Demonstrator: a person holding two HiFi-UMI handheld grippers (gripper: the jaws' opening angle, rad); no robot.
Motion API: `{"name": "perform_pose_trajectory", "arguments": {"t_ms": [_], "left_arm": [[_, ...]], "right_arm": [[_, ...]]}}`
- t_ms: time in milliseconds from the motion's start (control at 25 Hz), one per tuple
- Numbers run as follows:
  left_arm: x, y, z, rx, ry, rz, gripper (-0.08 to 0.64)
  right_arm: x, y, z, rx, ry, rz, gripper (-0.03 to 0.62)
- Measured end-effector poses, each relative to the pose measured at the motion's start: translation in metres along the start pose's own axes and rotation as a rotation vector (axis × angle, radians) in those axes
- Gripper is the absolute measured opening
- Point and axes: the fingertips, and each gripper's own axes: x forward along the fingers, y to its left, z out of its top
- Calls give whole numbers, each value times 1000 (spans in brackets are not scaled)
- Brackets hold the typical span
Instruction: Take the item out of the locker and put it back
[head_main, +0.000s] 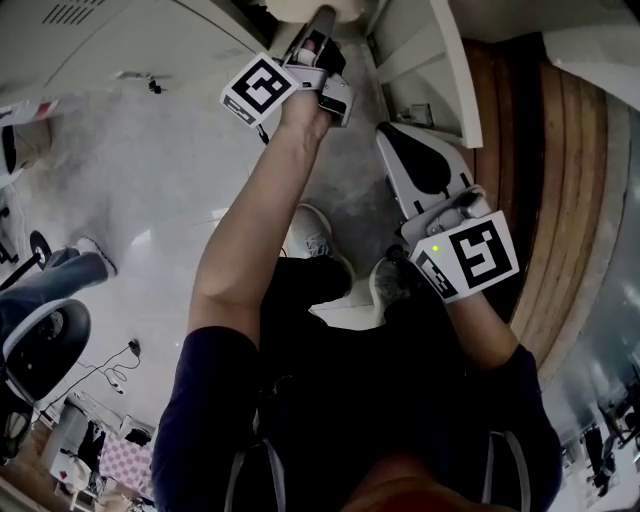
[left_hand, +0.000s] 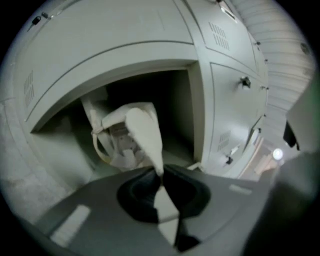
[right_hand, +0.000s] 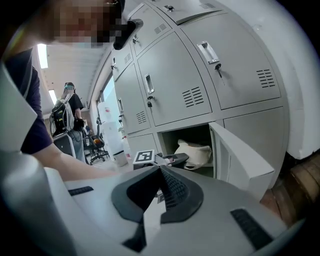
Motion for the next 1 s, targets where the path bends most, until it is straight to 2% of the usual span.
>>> {"name": "perform_pose_trajectory", "arguments": {"t_ms": [400, 600, 1000], "left_arm": [[32, 38, 25, -57, -30, -41, 18], [38, 50, 30, -82, -35, -43, 17], [61, 73, 44, -108, -47, -40, 17]], "right_arm": [[5, -1, -17, 4, 57, -23, 3], [13, 1, -24, 16, 79, -20, 3], [33, -6, -24, -19, 106, -23, 3]]}}
